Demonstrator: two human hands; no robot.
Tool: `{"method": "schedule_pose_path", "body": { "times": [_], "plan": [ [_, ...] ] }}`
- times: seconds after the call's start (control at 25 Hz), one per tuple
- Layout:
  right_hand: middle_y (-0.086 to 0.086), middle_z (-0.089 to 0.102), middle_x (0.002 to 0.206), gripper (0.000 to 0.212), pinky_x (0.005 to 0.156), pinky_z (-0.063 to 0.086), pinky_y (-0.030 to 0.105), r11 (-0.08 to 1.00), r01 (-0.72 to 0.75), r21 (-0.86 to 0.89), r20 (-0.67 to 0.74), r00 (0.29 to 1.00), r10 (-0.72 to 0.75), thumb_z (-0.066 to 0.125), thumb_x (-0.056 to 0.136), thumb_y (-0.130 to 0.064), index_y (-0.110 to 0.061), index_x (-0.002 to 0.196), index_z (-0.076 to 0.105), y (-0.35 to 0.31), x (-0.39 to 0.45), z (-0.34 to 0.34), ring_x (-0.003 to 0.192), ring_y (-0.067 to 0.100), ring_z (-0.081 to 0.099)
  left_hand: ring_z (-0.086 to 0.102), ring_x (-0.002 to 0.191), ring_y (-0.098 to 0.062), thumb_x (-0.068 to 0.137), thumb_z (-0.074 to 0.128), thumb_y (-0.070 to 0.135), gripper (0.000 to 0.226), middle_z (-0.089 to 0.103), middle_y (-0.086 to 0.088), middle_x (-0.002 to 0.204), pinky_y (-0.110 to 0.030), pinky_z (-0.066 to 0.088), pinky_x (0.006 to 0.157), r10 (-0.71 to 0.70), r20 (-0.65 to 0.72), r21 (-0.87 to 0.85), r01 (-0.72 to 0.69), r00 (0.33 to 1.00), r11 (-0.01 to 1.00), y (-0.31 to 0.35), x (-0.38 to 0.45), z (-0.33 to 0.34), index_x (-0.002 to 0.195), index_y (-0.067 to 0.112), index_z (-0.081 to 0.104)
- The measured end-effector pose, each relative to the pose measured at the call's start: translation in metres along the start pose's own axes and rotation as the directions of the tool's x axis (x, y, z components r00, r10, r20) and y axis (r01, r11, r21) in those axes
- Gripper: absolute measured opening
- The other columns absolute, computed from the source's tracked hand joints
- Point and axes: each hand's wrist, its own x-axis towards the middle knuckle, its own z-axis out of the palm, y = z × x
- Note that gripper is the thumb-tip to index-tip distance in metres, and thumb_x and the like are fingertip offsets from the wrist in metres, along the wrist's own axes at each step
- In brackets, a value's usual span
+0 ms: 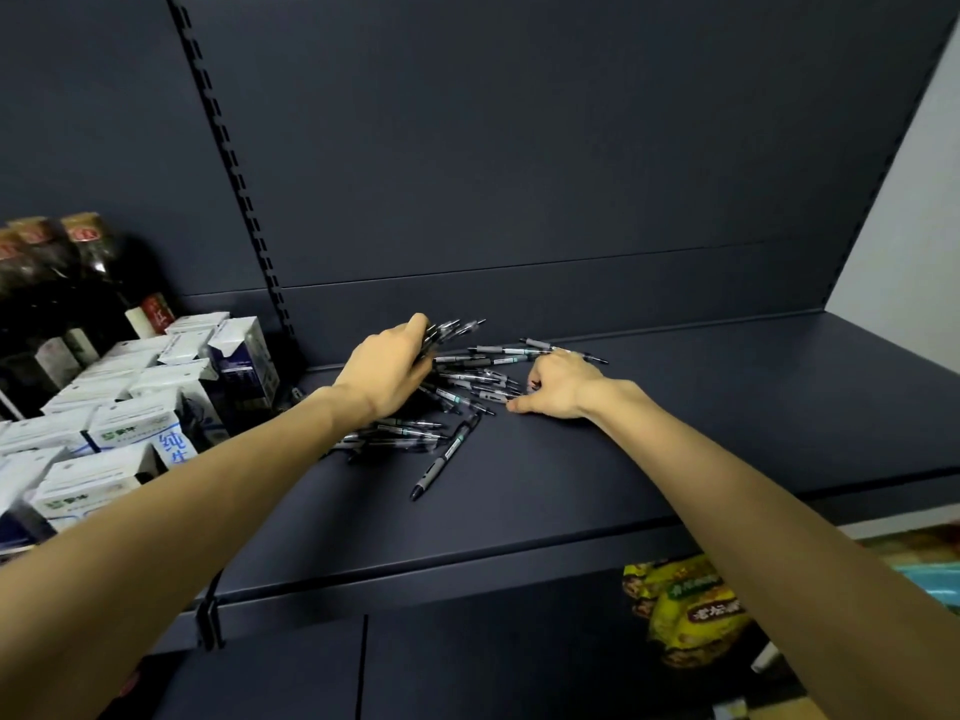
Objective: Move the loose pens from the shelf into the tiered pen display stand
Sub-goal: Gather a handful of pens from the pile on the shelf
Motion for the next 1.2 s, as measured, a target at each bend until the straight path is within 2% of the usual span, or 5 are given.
{"method": "schedule_pose_path", "body": {
  "times": [0.2, 0.36, 0.52, 0.6, 1.2],
  "plan": [
    [0.01, 0.07, 0.112, 0.051, 0.093, 0.055, 0.042, 0.998, 0.017, 0.068, 0.008, 1.0, -0.018, 0.075, 0.083, -0.049, -0.006, 0.11, 0.071, 0.001, -0.005, -0.003, 0.107, 0.029, 0.066, 0.044, 0.07, -0.036, 0.104, 0.05, 0.026, 0.023, 0.048, -0.002, 0.084, -0.04, 0.034, 0.064, 0.003, 0.006, 0.001, -0.003, 1.0, 1.0, 0.004, 0.0, 0.002, 0.098, 0.01, 0.035],
    [0.006, 0.057, 0.078, 0.038, 0.059, 0.041, 0.033, 0.997, 0.031, -0.076, 0.012, 0.999, -0.03, 0.064, 0.087, -0.045, -0.012, 0.072, 0.053, -0.014, -0.008, -0.006, 0.082, 0.029, 0.059, 0.048, 0.072, -0.038, 0.104, 0.05, 0.027, 0.024, 0.047, -0.001, 0.085, -0.039, 0.034, 0.064, 0.028, 0.018, 0.017, -0.028, 0.999, 0.999, 0.003, 0.002, 0.0, 0.097, 0.013, 0.032],
    [0.012, 0.059, 0.134, 0.046, 0.099, 0.045, 0.038, 0.915, 0.121, -0.384, -0.013, 0.991, -0.137, 0.047, 0.1, -0.044, -0.008, 0.128, 0.057, -0.033, -0.001, 0.002, 0.126, 0.032, 0.055, 0.044, 0.07, -0.037, 0.105, 0.049, 0.028, 0.025, 0.046, -0.002, 0.084, -0.04, 0.033, 0.064, 0.011, 0.0, 0.019, -0.011, 1.0, 1.0, 0.0, 0.001, -0.006, 0.096, 0.011, 0.032],
    [0.016, 0.052, 0.143, 0.048, 0.107, 0.042, 0.041, 0.9, 0.118, -0.42, -0.022, 0.99, -0.141, 0.043, 0.102, -0.037, -0.005, 0.138, 0.049, -0.034, 0.006, 0.006, 0.132, 0.033, 0.051, 0.049, 0.073, -0.041, 0.105, 0.049, 0.029, 0.025, 0.049, -0.005, 0.086, -0.041, 0.035, 0.064, 0.01, -0.004, 0.023, -0.01, 1.0, 1.0, -0.004, -0.002, -0.007, 0.096, 0.012, 0.032],
    [0.015, 0.056, 0.131, 0.035, 0.101, 0.039, 0.042, 0.726, 0.111, -0.679, -0.042, 0.981, -0.189, 0.04, 0.104, -0.033, -0.008, 0.127, 0.048, 0.014, -0.023, 0.012, 0.118, 0.031, 0.056, 0.046, 0.07, -0.038, 0.102, 0.05, 0.026, 0.024, 0.049, -0.003, 0.084, -0.041, 0.036, 0.063, 0.006, 0.018, 0.027, -0.006, 1.0, 1.0, 0.009, -0.005, -0.004, 0.095, 0.013, 0.031]
  ]
}}
